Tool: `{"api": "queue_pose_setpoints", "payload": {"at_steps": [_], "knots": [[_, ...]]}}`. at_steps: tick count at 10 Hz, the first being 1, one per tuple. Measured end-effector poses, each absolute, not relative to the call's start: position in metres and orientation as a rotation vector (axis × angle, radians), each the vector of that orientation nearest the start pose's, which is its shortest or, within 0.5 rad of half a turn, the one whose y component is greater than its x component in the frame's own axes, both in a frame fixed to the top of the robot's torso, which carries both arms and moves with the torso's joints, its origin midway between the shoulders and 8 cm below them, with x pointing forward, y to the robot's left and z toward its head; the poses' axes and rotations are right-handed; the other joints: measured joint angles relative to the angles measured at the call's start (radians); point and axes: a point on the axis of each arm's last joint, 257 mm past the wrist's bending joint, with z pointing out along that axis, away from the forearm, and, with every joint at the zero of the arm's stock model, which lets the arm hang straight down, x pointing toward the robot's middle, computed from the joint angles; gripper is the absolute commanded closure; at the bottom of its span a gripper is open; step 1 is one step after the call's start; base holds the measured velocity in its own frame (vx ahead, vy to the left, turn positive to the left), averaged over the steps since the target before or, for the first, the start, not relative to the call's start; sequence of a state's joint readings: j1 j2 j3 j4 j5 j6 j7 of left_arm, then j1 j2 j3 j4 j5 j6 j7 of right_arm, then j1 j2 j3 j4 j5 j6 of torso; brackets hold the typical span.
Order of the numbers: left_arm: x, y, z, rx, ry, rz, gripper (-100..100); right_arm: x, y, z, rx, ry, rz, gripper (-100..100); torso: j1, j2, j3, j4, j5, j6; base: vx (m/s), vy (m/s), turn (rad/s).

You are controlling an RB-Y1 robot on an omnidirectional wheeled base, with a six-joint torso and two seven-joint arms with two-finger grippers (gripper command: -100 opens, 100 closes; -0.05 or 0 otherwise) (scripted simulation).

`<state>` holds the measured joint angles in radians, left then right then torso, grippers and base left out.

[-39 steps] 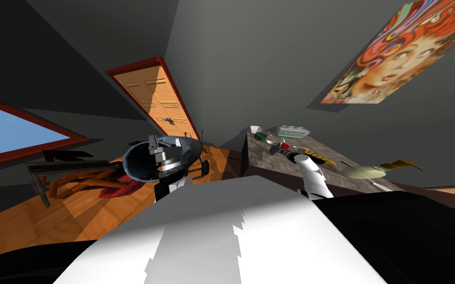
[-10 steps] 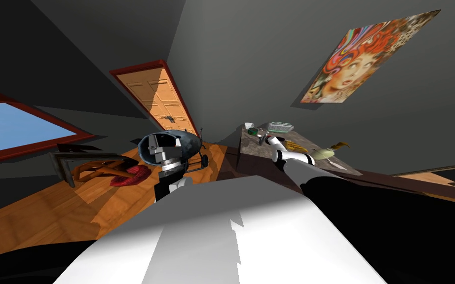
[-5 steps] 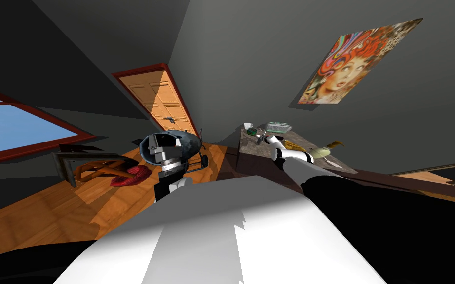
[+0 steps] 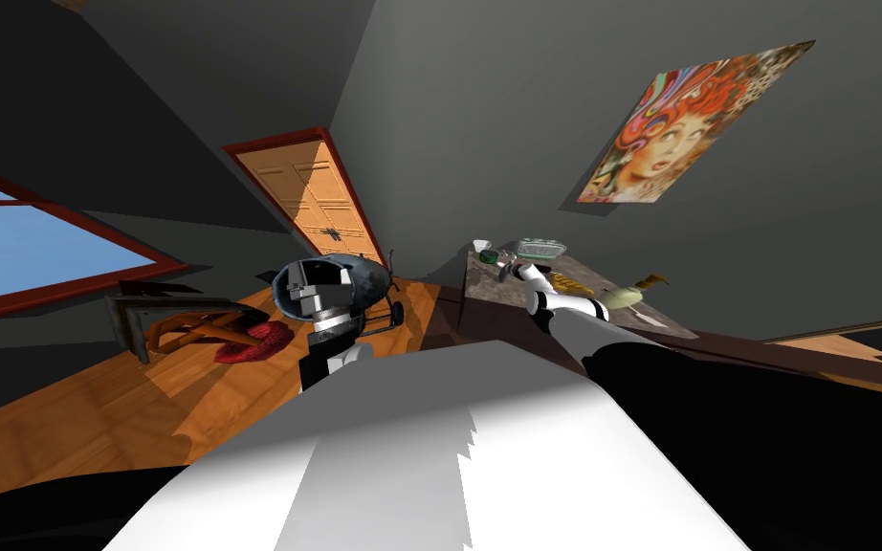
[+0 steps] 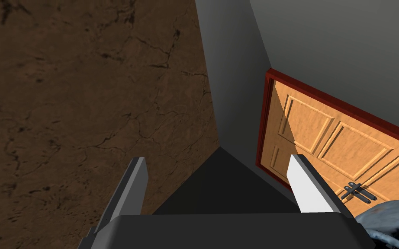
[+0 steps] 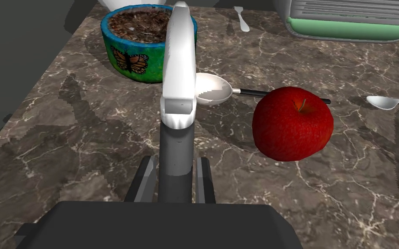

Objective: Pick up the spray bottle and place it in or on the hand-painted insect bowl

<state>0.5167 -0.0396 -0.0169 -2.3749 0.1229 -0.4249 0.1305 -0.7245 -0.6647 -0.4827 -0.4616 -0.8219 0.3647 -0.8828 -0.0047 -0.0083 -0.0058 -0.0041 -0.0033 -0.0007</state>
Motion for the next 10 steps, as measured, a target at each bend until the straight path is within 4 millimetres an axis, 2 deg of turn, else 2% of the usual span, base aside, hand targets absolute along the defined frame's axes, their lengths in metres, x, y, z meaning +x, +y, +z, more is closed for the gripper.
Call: {"api": "queue_pose_setpoints", "payload": {"at_steps": [3,6,10], "knots": [[0.334,0.292,0.046,-0.8,0.457,-1.516,0,0.592,-0.617,-0.239,-2.732,0.59,-1.765,100,-0.005,-0.007,-0.005,-0.003,-0.003,0.0,0.101,0.019,0.004],[0.334,0.292,0.047,-0.8,0.457,-1.516,0,0.572,-0.628,-0.246,-2.738,0.607,-1.764,100,-0.008,-0.005,-0.006,-0.007,-0.008,0.0,0.026,0.009,0.01],[0.334,0.292,0.047,-0.8,0.457,-1.516,0,0.545,-0.643,-0.252,-2.72,0.631,-1.777,100,-0.011,-0.008,-0.009,-0.009,-0.01,0.001,0.071,0.016,0.005]]}}
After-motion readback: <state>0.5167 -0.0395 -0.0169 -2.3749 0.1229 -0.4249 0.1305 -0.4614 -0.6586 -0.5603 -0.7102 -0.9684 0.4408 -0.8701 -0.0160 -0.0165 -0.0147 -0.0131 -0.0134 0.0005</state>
